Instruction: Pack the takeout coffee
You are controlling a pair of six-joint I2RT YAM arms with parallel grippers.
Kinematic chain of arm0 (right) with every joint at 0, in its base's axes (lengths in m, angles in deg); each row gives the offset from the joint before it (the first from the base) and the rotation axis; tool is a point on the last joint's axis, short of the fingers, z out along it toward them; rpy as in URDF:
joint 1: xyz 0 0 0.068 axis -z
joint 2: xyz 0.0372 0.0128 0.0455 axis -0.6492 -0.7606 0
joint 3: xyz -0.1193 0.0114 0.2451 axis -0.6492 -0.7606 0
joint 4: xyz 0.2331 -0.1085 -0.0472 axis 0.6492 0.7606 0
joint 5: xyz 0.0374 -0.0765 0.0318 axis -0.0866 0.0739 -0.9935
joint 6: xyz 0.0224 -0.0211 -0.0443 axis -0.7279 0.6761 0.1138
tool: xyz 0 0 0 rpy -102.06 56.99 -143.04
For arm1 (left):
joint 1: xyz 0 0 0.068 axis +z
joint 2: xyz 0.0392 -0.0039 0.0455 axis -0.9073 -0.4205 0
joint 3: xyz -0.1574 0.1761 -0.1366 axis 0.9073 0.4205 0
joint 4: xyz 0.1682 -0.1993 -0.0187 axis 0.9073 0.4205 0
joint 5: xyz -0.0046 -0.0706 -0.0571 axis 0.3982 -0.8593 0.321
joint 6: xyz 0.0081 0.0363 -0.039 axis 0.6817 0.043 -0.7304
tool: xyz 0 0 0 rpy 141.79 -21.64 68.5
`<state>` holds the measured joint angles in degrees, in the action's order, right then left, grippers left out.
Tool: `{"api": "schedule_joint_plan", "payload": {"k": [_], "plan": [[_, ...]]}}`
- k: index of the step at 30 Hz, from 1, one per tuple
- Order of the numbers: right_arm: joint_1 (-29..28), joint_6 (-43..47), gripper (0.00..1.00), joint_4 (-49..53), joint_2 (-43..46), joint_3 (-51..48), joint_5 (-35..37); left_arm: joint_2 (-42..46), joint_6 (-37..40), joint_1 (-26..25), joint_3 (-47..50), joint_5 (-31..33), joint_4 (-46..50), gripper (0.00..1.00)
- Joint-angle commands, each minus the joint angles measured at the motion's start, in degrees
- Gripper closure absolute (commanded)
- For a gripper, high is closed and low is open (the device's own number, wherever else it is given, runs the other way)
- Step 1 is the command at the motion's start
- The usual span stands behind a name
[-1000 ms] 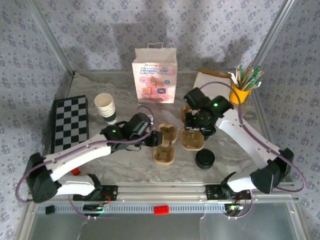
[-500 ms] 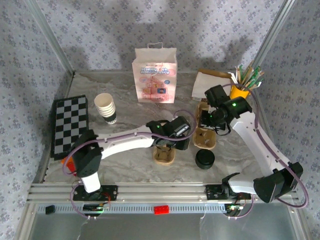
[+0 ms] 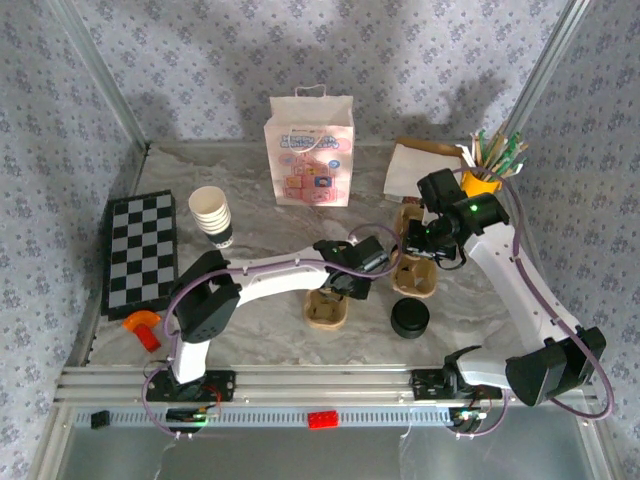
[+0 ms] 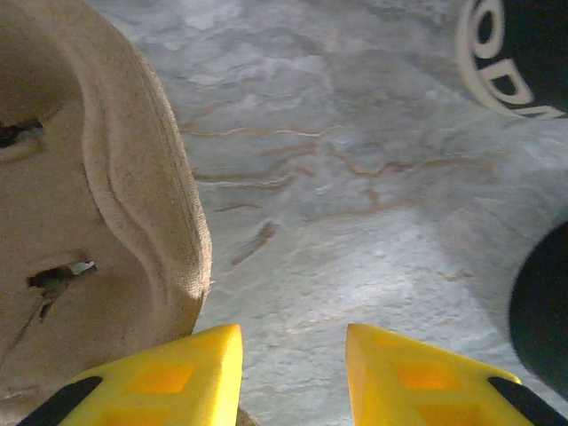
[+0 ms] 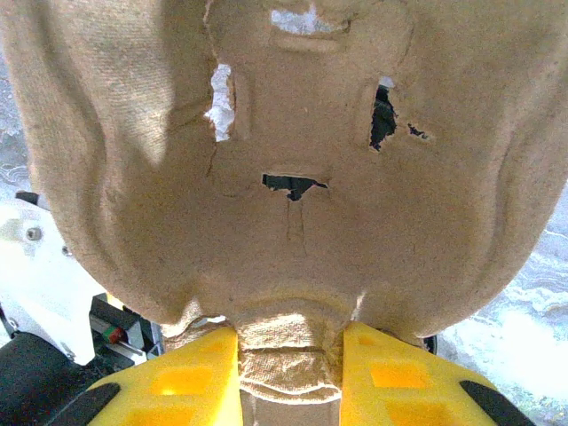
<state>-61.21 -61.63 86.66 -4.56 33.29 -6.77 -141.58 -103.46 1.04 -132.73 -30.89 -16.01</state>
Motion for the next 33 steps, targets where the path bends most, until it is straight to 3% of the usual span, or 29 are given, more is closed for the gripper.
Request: {"api": "schedule_joint_plan", "payload": {"k": [1, 7, 23, 28, 33], "plan": [[0.4, 0.9, 0.73, -0.2, 0.7, 0.2, -0.7, 0.7, -1.1, 0.7, 0.1, 3.8, 5.8, 0.64], [0.4, 0.9, 0.73, -0.6, 0.3, 0.4, -0.7, 4.2, -2.6, 1.9, 5.1, 7.9, 10.6, 0.64], [-0.3, 0.6, 0.73, -1.4, -0.9, 1.9, -0.4, 26.4, -8.2, 10.5, 28.7, 9.2, 14.1, 0.64], [-0.2, 1.0, 0.73, -1.3, -1.0, 2.7, -0.9, 31.4, -5.9, 12.6, 28.4, 7.7, 13.5, 0.63], [-0.2, 1.9, 0.72, -1.5, -1.3, 3.9, -1.1, 32.8, -3.4, 12.9, 20.0, 4.6, 12.7, 0.62]]}}
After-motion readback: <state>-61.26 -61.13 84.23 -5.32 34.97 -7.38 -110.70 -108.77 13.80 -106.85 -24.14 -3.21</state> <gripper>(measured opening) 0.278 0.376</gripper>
